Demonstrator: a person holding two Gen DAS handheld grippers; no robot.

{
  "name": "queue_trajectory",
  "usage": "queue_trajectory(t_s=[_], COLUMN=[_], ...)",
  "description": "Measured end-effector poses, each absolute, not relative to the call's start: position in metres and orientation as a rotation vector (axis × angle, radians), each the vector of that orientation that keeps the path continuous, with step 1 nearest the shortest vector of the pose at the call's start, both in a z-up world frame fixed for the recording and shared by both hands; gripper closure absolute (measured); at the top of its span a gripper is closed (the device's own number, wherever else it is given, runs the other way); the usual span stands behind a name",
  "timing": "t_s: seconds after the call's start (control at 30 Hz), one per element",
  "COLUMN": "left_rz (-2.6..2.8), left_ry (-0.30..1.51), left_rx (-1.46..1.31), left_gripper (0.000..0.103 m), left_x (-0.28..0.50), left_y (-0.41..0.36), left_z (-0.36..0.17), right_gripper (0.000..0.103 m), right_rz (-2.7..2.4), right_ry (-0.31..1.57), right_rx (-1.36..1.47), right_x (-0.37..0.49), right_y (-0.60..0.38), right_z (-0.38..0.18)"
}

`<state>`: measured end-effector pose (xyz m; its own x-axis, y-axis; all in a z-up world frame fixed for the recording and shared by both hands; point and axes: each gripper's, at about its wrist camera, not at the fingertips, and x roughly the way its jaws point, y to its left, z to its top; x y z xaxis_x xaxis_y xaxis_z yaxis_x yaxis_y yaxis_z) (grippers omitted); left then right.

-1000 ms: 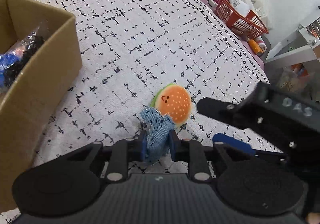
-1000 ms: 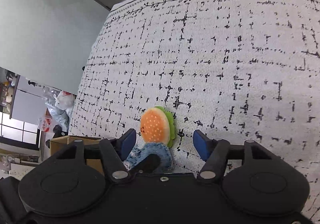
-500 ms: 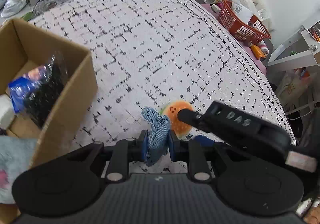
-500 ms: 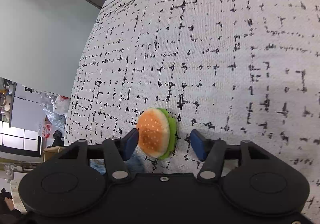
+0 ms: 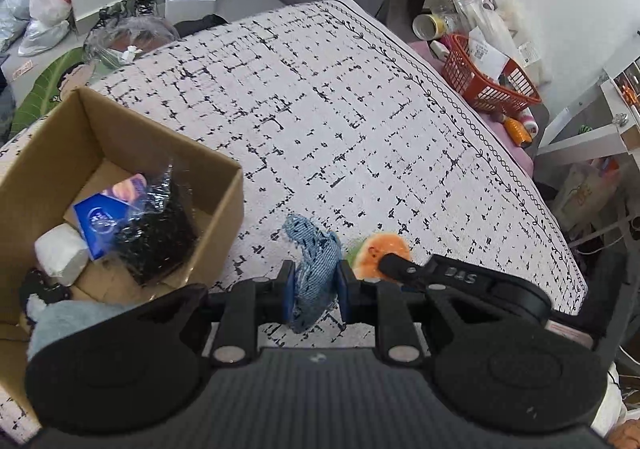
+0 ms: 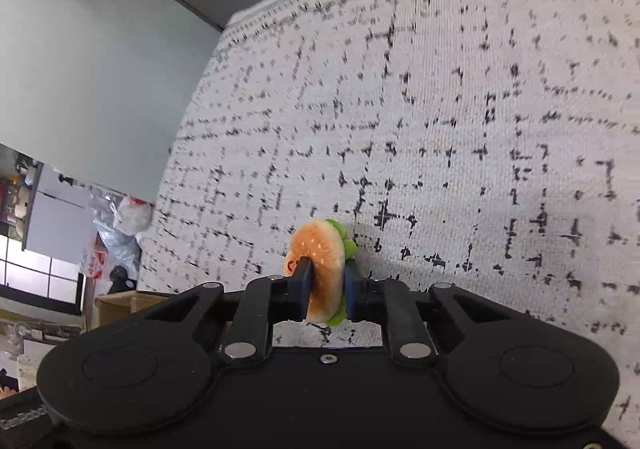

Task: Organize soft objects
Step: 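Carry the denim plush with the left gripper while the right gripper carries the burger to the box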

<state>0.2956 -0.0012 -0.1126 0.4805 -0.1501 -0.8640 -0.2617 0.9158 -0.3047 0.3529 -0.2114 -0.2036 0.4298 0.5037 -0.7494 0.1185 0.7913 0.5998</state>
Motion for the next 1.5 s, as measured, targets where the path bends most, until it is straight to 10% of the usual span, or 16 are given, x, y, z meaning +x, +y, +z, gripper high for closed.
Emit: queue_trajectory(t_s=[1.5], left_rz=[0.122], left_ry=[0.917], left_rx=[-0.440], left_gripper=[0.083], left_x=[0.217], left_y=[0.113], left_z=[-0.051], right_gripper=[0.086], right_rz=[0.350], right_ry=[0.854], right_rx=[0.493], right_x=[0.257], right_y=[-0.140], right_z=[-0.089])
